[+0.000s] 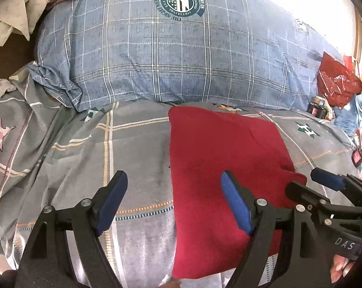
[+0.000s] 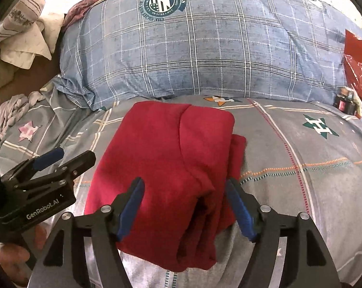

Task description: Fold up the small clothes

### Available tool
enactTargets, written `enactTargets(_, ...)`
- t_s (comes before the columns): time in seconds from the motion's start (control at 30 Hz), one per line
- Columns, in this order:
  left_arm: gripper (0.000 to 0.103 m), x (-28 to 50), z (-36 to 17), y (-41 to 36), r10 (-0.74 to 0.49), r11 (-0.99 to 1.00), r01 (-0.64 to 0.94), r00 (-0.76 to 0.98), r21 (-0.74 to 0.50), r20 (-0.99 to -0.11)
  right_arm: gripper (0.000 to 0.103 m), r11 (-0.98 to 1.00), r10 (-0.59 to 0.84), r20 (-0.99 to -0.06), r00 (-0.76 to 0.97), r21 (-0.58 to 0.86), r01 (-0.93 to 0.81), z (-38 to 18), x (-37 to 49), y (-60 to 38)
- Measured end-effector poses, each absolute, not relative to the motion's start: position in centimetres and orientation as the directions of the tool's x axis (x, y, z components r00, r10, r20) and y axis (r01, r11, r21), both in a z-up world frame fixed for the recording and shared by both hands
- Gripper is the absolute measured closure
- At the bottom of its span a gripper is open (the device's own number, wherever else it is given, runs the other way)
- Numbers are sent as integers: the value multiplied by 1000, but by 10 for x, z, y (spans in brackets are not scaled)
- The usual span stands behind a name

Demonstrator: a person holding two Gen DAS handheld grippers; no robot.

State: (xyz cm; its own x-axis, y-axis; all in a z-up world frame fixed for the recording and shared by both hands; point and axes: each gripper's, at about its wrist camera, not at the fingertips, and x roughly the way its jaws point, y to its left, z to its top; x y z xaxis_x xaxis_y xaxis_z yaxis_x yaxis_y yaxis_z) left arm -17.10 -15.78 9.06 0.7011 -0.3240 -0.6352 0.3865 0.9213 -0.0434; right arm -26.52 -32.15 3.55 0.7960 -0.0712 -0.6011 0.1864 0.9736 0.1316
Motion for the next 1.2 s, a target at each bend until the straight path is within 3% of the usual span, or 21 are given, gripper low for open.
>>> enactTargets(0.63, 23, -163, 81, -150, -318, 929, 366, 697, -63, -643, 20, 969, -91, -617, 781, 124, 211, 32, -256, -319)
enactTargets(1.2, 23, -163, 79, -153, -292, 931, 365, 721, -14, -629, 20, 971, -66, -644, 762, 134, 197, 22, -246, -318)
